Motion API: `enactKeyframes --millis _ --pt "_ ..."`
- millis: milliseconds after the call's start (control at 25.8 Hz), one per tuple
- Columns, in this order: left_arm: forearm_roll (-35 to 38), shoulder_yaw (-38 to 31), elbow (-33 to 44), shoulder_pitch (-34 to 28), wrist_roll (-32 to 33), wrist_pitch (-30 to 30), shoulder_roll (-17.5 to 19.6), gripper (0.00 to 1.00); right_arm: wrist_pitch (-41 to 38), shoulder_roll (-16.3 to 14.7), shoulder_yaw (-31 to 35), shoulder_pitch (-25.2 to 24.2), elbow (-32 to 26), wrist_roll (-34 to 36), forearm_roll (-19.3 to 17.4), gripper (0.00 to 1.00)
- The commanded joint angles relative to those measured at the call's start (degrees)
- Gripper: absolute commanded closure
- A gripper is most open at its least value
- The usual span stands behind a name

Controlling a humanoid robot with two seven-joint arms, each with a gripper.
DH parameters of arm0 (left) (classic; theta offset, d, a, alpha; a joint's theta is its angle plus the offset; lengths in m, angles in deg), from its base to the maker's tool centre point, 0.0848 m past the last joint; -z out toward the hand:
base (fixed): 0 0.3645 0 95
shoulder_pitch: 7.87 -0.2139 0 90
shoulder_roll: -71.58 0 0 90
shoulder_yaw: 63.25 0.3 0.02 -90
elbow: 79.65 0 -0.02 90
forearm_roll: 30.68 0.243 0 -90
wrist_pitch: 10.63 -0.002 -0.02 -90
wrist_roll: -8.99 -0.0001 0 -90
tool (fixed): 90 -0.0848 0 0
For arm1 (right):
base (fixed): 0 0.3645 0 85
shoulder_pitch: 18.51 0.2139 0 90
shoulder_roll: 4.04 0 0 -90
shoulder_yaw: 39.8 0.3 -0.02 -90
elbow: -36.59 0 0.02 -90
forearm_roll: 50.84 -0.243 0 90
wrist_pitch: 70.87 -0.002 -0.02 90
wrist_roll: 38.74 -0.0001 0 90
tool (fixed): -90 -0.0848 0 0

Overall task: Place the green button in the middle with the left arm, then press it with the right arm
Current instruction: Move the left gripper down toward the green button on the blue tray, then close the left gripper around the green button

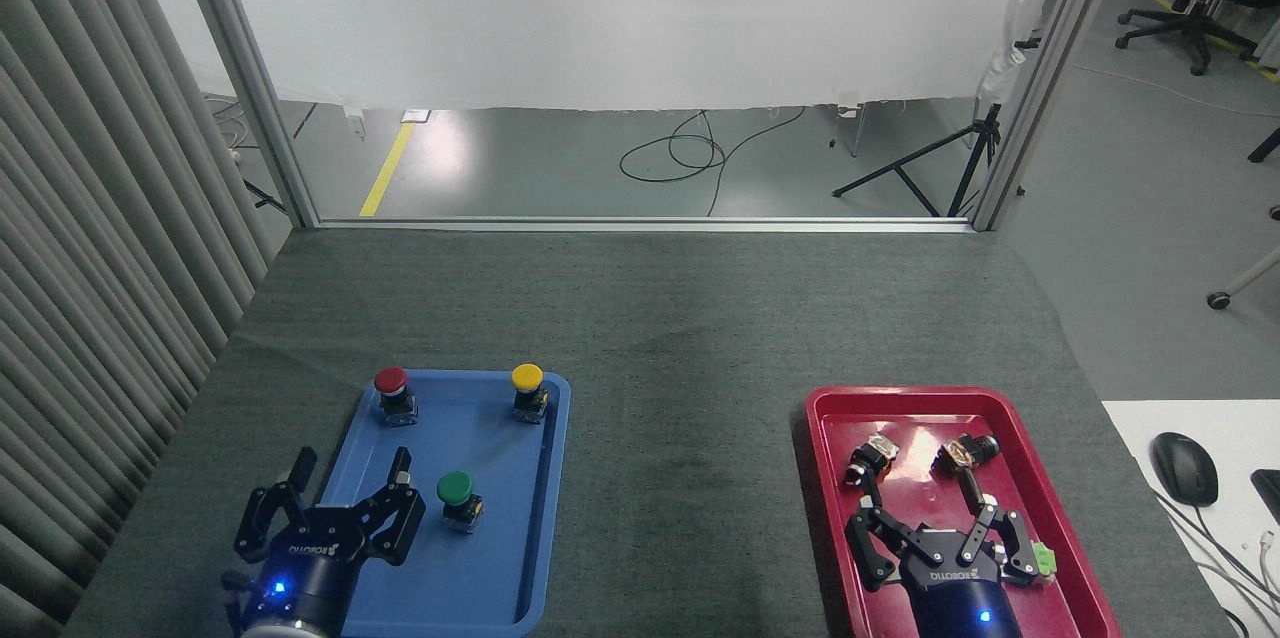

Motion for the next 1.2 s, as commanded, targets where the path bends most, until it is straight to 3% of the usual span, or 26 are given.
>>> enactKeyframes --millis 0,583,738,932,1165 --pt "0.0 0.0 -0.1 0.0 0.0 0.0 0.2 0.01 -0.1 0.2 0.0 0.0 0.1 0.0 0.0 0.01" --pt "-0.1 0.8 0.2 0.4 0.0 0.0 0.0 0.01 -1.1 0.9 -0.1 0.1 -0.1 0.0 0.2 0.01" --pt "0.3 3.7 0.0 -0.3 0.0 -0.1 0.2 0.01 -1.2 0.9 -0.1 -0.1 -0.2 0.1 0.0 0.01" --pt "5.8 7.7 0.1 -1.6 1.1 0.2 0.4 0.01 -1.5 1.9 -0.3 -0.2 -0.2 0.0 0.0 0.01" --pt "5.2 9.2 -7.1 -1.0 1.2 3.9 -0.2 0.01 -2.1 2.5 -0.6 -1.8 -0.8 -0.1 0.0 0.01"
